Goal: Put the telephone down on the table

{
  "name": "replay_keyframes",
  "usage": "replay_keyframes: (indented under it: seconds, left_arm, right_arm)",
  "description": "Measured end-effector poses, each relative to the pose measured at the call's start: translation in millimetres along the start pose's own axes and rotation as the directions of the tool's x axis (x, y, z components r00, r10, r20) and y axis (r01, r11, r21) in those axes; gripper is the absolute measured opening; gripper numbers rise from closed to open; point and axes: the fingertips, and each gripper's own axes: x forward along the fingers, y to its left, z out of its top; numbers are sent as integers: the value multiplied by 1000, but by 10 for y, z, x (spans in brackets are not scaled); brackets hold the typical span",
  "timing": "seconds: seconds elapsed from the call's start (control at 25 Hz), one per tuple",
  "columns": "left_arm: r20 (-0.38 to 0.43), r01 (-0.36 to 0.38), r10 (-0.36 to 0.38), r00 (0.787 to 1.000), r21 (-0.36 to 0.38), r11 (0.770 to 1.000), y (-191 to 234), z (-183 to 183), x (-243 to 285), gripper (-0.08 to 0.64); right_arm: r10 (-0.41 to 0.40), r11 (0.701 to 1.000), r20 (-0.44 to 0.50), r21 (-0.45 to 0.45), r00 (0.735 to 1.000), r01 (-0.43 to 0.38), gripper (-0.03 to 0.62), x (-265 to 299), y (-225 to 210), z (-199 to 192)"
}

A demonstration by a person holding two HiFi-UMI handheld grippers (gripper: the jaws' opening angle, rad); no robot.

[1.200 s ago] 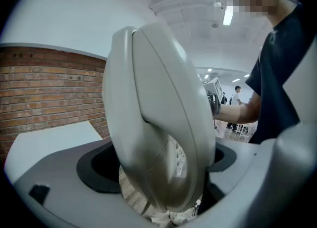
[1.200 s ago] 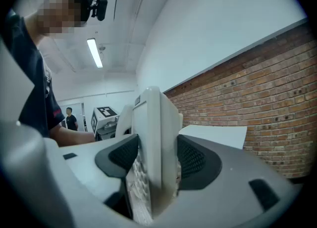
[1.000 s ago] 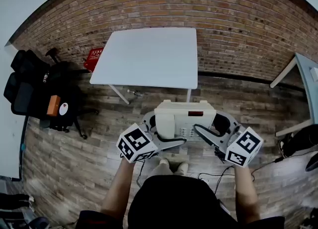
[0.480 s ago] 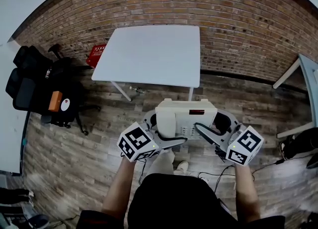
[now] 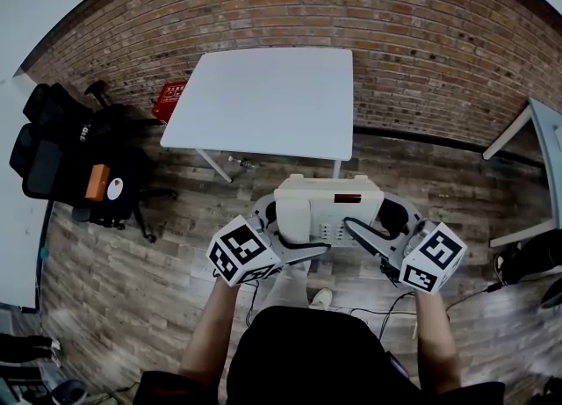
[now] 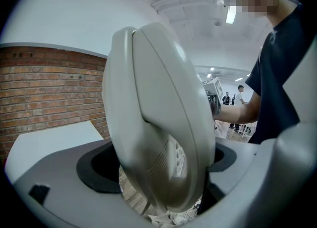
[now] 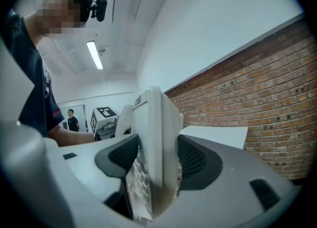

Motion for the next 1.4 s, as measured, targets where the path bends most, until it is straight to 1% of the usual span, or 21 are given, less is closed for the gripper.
replay_keyframes:
  seconds: [0.4,0.68,0.92,1.4]
  left_arm:
    - [-7,7,-7,1000,-18,1000,263,-5,123,489]
    - [-16,11,-11,1000,-23,1000,545,38,200,489]
    - [-22,20,-20,1000,-29,999,858,59,311,489]
    - [-33,64,-65,997,-29,998,1569,177,468,489]
  right_arm:
    - [-2,1000,-11,16,1000,3,242,158,-255,-11]
    - [-5,1000,-10,27,1000,5,242,335,-490,34]
    - [-12,999,-14,38,1000,13,242,525,-763,56]
    - [-54,997,-22,60,998,55,242,980,-1306,194]
